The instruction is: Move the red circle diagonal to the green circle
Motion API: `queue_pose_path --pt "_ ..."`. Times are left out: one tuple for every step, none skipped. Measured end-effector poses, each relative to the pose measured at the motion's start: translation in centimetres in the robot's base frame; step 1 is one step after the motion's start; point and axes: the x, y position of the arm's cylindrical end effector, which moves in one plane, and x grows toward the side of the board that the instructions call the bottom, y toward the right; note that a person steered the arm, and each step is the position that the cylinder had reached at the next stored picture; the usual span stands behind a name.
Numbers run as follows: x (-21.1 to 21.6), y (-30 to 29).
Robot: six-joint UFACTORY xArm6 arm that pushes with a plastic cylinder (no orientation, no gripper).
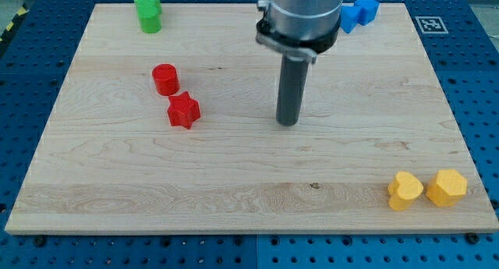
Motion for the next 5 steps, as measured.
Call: queue_pose_path --pt "3.5 -4.2" --pt "3.6 -10.1" --pt "0.6 -16.7" --pt "-4.4 -18.1" --pt "-6.4 -18.1"
